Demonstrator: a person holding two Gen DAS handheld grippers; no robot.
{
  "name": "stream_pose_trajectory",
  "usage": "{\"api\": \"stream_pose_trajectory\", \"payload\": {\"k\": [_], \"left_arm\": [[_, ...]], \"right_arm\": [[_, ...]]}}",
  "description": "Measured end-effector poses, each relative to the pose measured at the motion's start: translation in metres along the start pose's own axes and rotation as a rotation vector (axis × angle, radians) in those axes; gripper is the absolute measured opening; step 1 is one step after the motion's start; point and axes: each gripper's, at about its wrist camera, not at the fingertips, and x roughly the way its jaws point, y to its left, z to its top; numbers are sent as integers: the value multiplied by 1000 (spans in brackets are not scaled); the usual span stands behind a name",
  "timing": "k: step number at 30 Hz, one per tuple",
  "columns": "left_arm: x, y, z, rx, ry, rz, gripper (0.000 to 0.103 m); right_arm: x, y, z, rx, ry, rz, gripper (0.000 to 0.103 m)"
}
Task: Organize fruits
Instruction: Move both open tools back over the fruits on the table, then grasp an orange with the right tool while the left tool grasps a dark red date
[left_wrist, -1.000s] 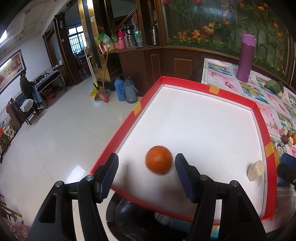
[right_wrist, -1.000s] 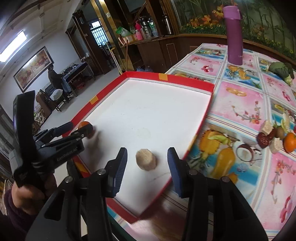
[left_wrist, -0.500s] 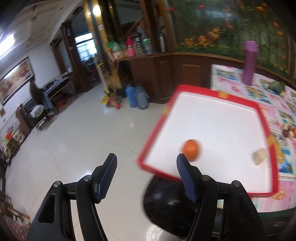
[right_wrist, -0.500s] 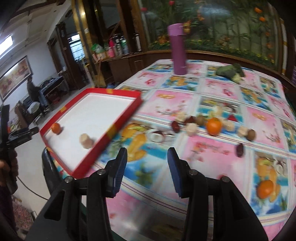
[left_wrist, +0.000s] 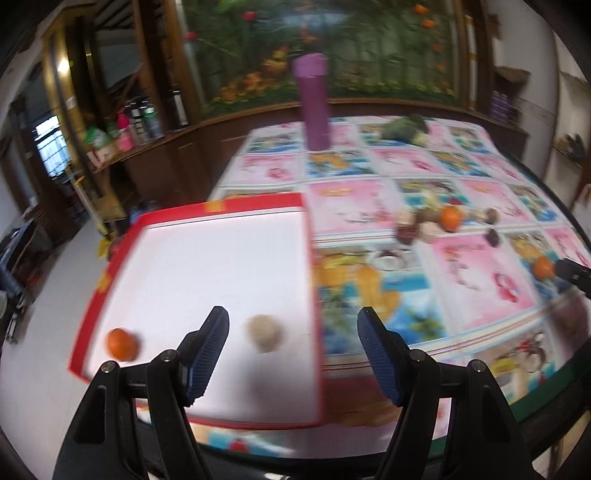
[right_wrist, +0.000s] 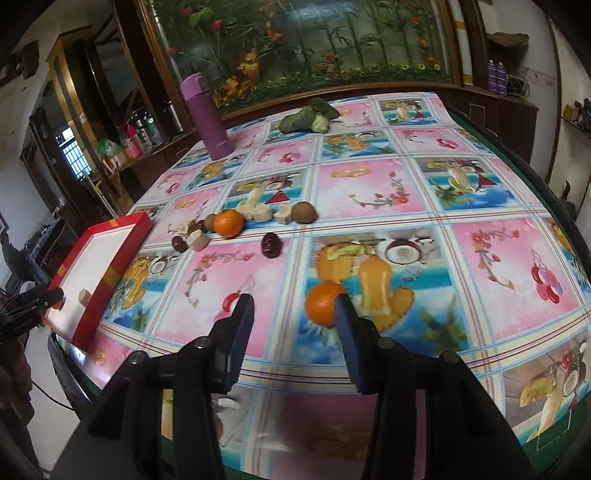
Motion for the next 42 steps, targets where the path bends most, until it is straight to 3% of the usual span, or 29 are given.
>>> {"api": "stream_pose_trajectory", "payload": {"k": [11, 16, 30, 40, 42], "left_arm": [[20, -33, 12, 19, 57, -43, 72], [53, -50, 31, 23, 104, -69, 72], [127, -83, 61, 28, 199, -107, 72], [139, -84, 69, -13, 185, -164, 71], [138, -83, 68, -15, 179, -175, 65]], "right_arm": [[25, -13, 0, 15, 61, -9, 47], [40, -17, 5, 62, 117, 26, 47], [46, -19, 8, 98, 131, 94, 42], [47, -22, 8, 113, 133, 134, 42], [47, -22, 7, 116, 132, 138, 42]]}}
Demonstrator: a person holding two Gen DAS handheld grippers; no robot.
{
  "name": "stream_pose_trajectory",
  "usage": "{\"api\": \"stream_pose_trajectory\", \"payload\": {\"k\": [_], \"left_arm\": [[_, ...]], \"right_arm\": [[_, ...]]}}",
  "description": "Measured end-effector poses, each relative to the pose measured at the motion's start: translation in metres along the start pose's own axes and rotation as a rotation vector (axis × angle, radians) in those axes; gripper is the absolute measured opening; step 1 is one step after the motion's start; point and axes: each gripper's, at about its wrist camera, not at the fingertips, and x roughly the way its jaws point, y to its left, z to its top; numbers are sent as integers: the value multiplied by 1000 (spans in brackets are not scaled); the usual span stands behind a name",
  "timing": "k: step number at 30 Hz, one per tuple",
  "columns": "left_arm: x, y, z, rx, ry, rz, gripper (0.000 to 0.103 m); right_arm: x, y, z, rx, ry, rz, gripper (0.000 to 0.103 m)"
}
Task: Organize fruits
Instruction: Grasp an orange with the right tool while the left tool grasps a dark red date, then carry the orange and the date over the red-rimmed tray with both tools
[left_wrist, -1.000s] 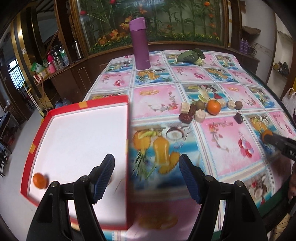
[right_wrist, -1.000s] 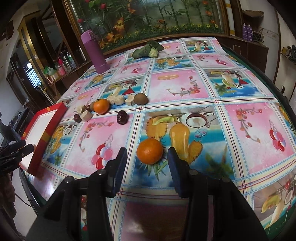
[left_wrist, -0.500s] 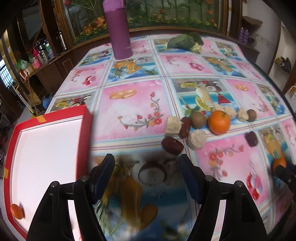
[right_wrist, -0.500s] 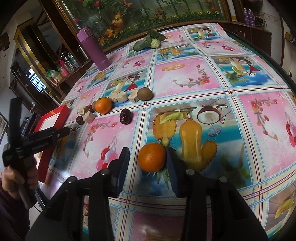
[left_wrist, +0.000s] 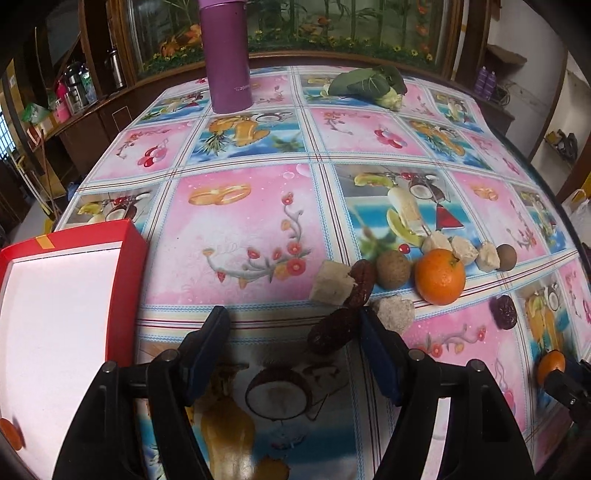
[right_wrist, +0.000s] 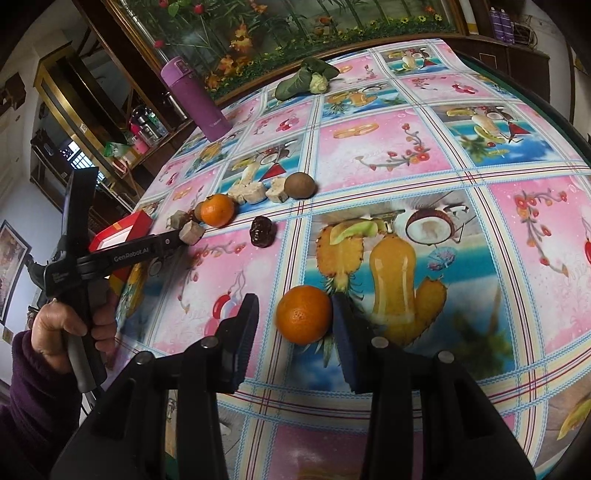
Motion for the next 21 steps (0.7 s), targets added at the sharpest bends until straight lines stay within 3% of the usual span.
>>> {"api": "stream_pose_trajectory", "payload": {"k": [9, 14, 21], "left_arm": [[-5, 2, -1, 6, -33, -64, 18], [-7, 8, -4, -21, -30, -93, 18], [-26, 16, -15, -47, -56, -97, 17]], "right_arm": [[1, 6, -1, -28, 2, -45, 42], [3, 14, -1, -60, 7, -107, 32], [2, 20, -2, -71, -6, -143, 30]]}}
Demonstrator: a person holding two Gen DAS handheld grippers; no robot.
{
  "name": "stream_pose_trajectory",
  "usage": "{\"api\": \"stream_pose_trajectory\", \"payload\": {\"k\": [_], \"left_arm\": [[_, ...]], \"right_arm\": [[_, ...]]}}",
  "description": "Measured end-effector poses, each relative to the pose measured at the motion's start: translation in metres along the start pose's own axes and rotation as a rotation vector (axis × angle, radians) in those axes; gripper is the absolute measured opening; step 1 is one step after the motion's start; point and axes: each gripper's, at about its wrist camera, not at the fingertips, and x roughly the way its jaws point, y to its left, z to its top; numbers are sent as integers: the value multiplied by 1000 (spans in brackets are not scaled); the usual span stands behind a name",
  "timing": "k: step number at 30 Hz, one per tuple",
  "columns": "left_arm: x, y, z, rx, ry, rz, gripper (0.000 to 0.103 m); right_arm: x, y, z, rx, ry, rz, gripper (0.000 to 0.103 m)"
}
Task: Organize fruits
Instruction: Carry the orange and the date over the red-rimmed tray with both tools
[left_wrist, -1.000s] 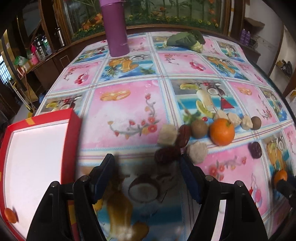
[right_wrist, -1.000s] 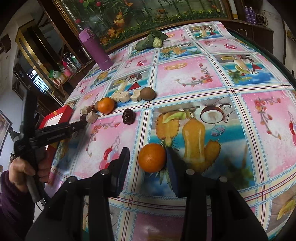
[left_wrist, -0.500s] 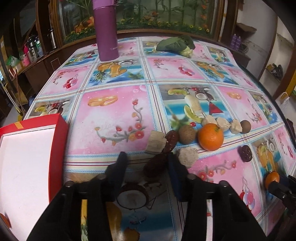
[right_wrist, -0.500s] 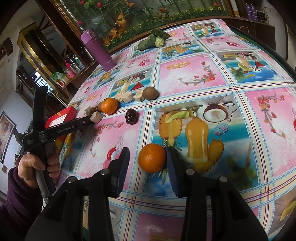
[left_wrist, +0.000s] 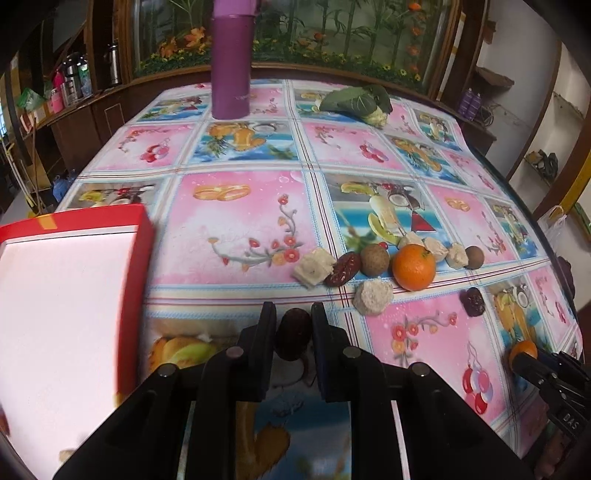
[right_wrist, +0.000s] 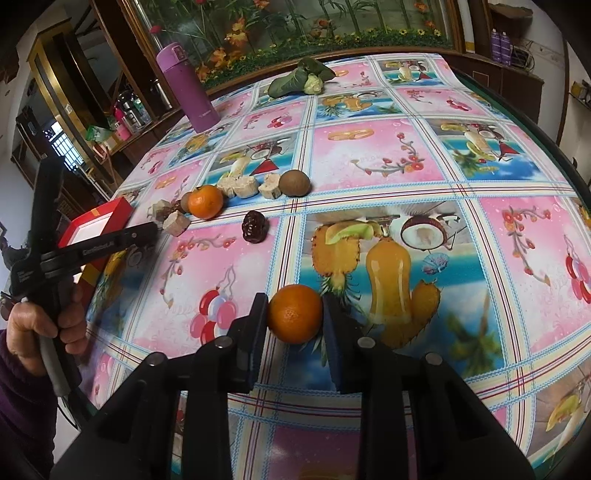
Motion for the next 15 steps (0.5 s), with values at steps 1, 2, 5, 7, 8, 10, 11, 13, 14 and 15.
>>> {"api": "stream_pose_trajectory", "payload": {"k": [1, 2, 5, 7, 8, 10, 11, 13, 14, 15], "left_arm": [[-7, 1, -1, -1, -15, 3, 17], [-13, 2, -2, 0, -27, 8, 17], [-36, 7, -7, -4, -70, 25, 17], [-53, 11, -12, -7, -104, 39, 17], [-59, 13, -13, -9, -116, 45, 17], [-74, 22, -19, -26, -140, 58, 17], [-80, 26, -21, -35, -151, 63, 17], [-94, 38, -26, -52, -176, 87, 17], [-99, 43, -29, -59, -184, 100, 17], [-105, 50, -31, -70, -195, 115, 17]], "right_arm": [[-1, 1, 0, -4, -4, -1, 30], [-2, 3, 0, -8, -9, 0, 30], [-7, 10, -1, -24, -34, 16, 30], [-12, 16, 0, -33, -54, 28, 30], [-13, 19, 0, -35, -60, 32, 30], [-14, 27, 1, -42, -60, 47, 30], [-14, 31, 1, -45, -60, 55, 30], [-13, 40, 2, -59, -56, 63, 30], [-13, 46, 1, -73, -55, 65, 30], [-13, 52, 1, -82, -56, 68, 30]]}}
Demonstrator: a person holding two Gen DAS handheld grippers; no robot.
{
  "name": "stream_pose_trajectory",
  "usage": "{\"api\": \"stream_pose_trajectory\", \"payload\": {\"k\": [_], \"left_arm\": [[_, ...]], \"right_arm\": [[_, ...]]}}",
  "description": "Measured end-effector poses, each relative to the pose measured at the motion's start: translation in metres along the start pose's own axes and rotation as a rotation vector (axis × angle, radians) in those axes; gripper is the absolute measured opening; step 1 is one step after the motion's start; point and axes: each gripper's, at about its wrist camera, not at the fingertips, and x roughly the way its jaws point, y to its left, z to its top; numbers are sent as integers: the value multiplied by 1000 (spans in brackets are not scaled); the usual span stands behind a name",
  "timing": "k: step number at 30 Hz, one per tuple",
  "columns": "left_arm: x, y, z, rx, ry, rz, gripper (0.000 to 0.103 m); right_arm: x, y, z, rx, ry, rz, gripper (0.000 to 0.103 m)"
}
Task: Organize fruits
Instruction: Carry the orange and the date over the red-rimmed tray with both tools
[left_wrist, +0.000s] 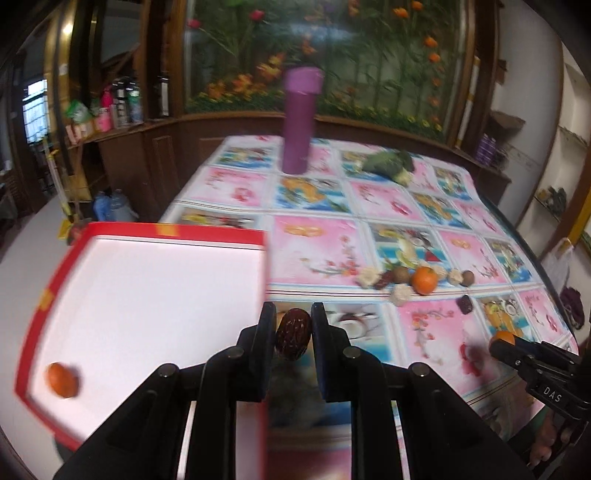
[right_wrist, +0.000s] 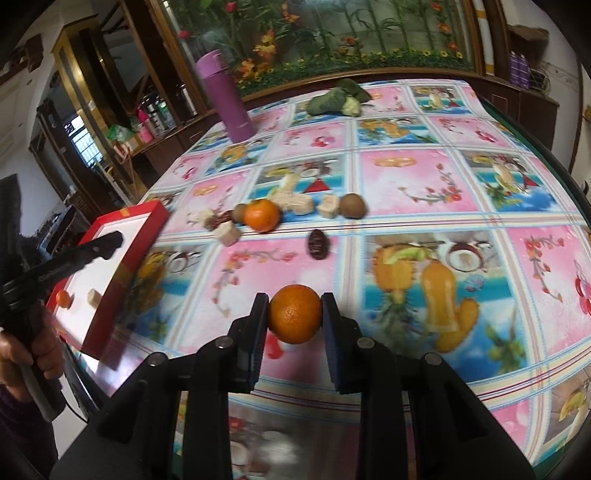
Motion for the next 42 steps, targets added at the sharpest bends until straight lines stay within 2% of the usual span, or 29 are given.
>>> {"api": "stream_pose_trajectory", "payload": {"k": [7, 15, 24, 34, 42], "left_arm": [[-26, 50, -5, -57, -66, 93, 17], [-33, 88, -17, -111, -76, 154, 17], [-38, 111, -24, -128, -90, 213, 17], [-28, 127, -25, -117, -74, 288, 17], [-17, 140, -26, -122, -51, 320, 17]], "right_arm": [[4, 43, -2, -70, 8, 49, 30], [6, 99, -3, -174, 2, 110, 30], [14, 160, 1, -281, -12, 182, 30], [45, 206, 16, -303, 18, 259, 30], [76, 238, 29, -328, 50, 296, 31]]}}
